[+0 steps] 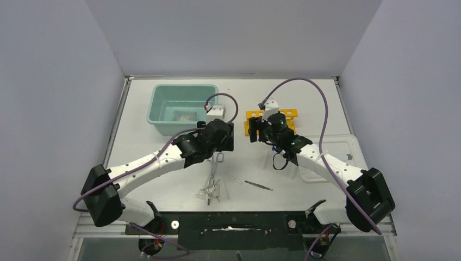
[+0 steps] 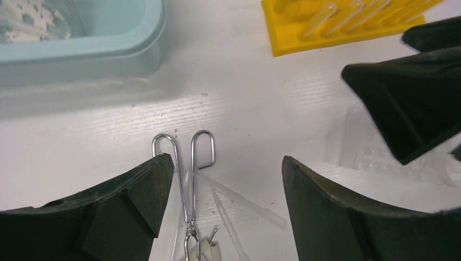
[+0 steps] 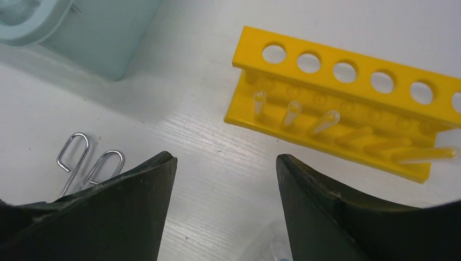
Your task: Organize the chemistry lab equipment
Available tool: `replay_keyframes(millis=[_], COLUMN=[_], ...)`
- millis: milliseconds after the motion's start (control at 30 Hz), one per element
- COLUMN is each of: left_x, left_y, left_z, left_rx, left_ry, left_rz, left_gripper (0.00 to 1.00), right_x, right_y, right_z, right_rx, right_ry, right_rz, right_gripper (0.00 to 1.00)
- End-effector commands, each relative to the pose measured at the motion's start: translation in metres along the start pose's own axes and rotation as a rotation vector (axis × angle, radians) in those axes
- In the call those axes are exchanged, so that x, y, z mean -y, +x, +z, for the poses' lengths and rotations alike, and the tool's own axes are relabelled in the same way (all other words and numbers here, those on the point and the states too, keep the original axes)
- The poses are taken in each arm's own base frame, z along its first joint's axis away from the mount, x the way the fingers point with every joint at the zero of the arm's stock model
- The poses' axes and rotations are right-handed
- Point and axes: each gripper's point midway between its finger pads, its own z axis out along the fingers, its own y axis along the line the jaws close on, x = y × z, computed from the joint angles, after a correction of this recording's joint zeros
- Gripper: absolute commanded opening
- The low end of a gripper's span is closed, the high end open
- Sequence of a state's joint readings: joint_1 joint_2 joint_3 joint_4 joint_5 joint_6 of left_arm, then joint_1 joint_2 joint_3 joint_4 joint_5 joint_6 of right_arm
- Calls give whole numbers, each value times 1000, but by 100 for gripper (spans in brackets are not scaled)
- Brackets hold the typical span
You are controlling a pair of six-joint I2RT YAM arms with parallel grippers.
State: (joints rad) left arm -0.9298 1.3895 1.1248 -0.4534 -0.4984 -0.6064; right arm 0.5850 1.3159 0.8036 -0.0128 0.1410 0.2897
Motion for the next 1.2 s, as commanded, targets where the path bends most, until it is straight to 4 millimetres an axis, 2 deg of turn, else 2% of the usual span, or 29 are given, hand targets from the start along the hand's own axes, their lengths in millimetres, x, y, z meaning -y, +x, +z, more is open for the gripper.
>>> replay_keyframes(millis=[0,167,367,533,633,800,1000,1167], left_x=[-12,-23,-18,-23,-32,-45,-47,-51], left_y=[3,21,58,94,110,127,156,164], left_z=[-3,-5,-4,4,9,18,34,38], left_rx=[25,-21,-86,-151,-174,-206,-274,-295], left_ry=[-47,-80,-86,-122,-160,-228,-249,-262], left_rz=[-120,-100,-68,-49,-44,-1,40,60], left_gripper=[73,71,68,58,57,57,52,48], right_x=[-9,-18,-19,-22,-22,-21,-23,-22], right_y=[-66,-74,-75,-68,-60,-50,-51,-54], right_z=[-6,-3,-3,-6,-8,-8,-6,-2], right_rx=[197,215,222,205,192,175,170,168], right_ry=[-12,-66,-78,-102,-106,-111,-121,-119], right_rz=[-48,-43,-39,-30,-27,-7,-4,-5], right_gripper=[68,65,65,65,65,65,65,65])
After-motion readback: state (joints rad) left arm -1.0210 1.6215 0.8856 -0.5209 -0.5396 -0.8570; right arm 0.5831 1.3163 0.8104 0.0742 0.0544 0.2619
